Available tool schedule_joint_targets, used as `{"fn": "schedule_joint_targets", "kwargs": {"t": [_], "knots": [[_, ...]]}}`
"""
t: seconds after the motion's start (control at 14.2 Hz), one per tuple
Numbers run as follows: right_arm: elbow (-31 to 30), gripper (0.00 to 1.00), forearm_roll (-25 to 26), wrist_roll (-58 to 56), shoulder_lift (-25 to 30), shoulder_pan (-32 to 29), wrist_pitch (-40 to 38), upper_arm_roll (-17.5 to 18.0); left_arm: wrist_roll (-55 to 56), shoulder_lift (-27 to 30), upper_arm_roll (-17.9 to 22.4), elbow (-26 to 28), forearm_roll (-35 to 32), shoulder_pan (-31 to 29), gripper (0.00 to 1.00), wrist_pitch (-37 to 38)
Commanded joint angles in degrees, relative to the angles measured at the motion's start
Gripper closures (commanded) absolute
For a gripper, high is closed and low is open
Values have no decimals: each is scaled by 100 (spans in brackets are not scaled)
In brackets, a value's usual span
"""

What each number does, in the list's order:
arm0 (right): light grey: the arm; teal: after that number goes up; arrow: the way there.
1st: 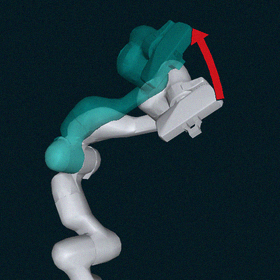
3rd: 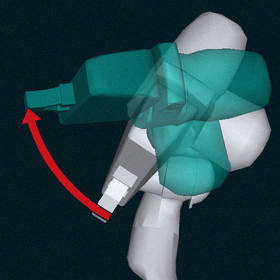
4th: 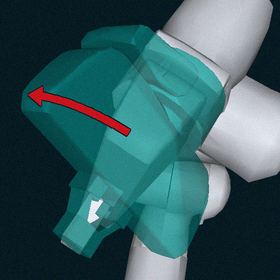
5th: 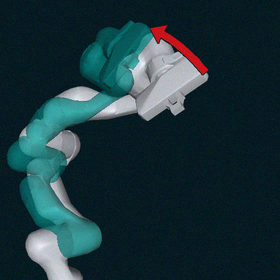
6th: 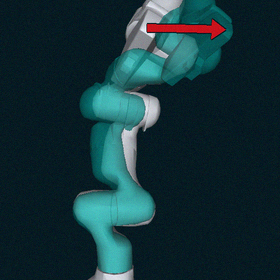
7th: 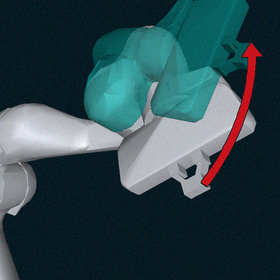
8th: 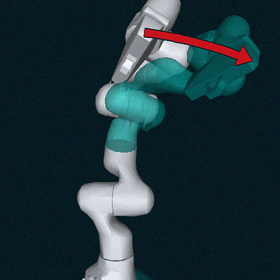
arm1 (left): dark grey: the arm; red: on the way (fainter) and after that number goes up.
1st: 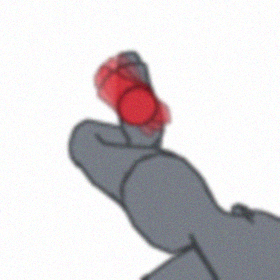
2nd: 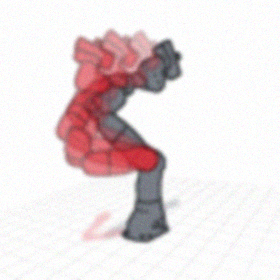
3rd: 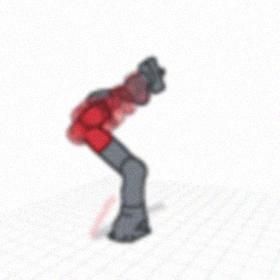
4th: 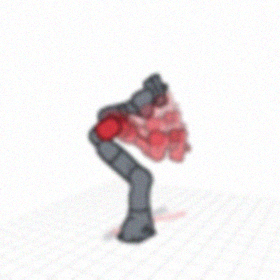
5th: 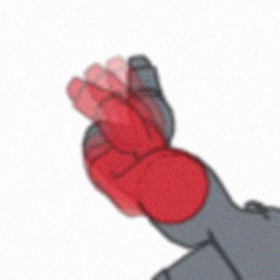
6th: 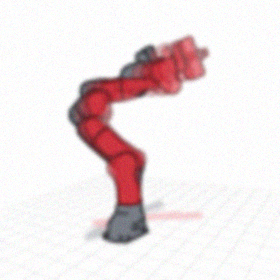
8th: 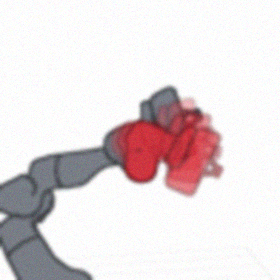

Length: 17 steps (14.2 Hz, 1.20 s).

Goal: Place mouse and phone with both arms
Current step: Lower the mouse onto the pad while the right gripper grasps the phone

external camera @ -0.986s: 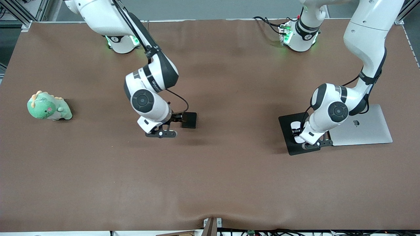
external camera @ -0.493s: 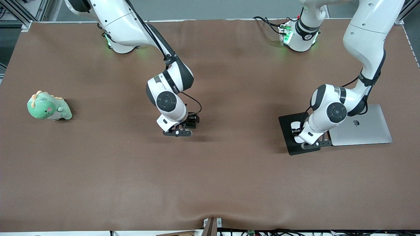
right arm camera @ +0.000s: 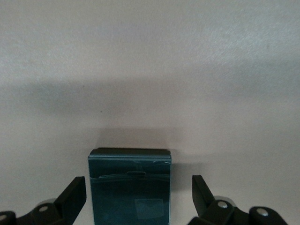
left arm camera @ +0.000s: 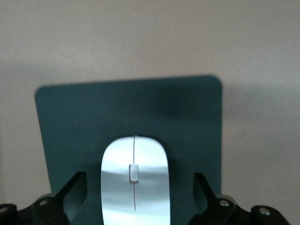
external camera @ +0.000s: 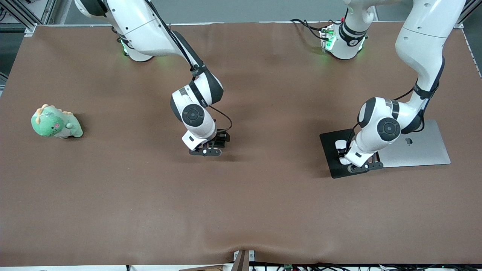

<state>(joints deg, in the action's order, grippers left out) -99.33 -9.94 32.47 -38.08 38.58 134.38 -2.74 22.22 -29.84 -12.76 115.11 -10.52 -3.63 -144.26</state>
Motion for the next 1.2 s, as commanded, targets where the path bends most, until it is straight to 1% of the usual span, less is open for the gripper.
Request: {"fn": "schedule_joint_targets", "kwargs": {"t": [0.0, 0.14, 0.28, 0.42, 0.49, 0.56, 0.63, 0.7, 0.77, 0.85, 0.99, 1.13], "knots": [[-43, 0, 18, 225, -50, 141, 123, -51, 28, 416, -77, -199, -152, -33, 0, 283], [-52, 0, 18, 242, -68, 159, 158, -51, 2, 741, -86, -348, -161, -15, 0, 582], [-52, 0, 18, 365, -147, 202, 237, -51, 19, 1049, -252, -471, -152, -24, 0, 889], [-52, 0, 18, 366, -165, 203, 255, -51, -7, 1304, -306, -630, -152, -24, 0, 1346], [-52, 2, 18, 366, -165, 203, 255, -51, -16, 1436, -332, -726, -152, -24, 0, 1592], [-52, 11, 27, 366, -174, 203, 255, -51, -16, 1533, -419, -858, -144, -33, 0, 1829], [-52, 22, 27, 366, -174, 211, 264, -51, -16, 1621, -472, -1033, -117, -41, 0, 2110], [-52, 39, 45, 357, -174, 220, 255, -51, -16, 1700, -534, -1252, -82, -41, 0, 2452], [-52, 71, 106, 357, -174, 220, 238, -51, -16, 1727, -586, -1515, -82, -50, 0, 2821], [-43, 100, 115, 348, -165, 203, 185, -51, -16, 1736, -630, -1857, -73, -50, 0, 3242], [-17, 100, 106, 365, -104, 141, 63, -51, -25, 1727, -736, -2438, -64, -50, 0, 3990], [62, 100, 98, 409, 36, -25, -358, -51, -25, 1753, -789, -2756, -64, -50, 0, 4440]]}}
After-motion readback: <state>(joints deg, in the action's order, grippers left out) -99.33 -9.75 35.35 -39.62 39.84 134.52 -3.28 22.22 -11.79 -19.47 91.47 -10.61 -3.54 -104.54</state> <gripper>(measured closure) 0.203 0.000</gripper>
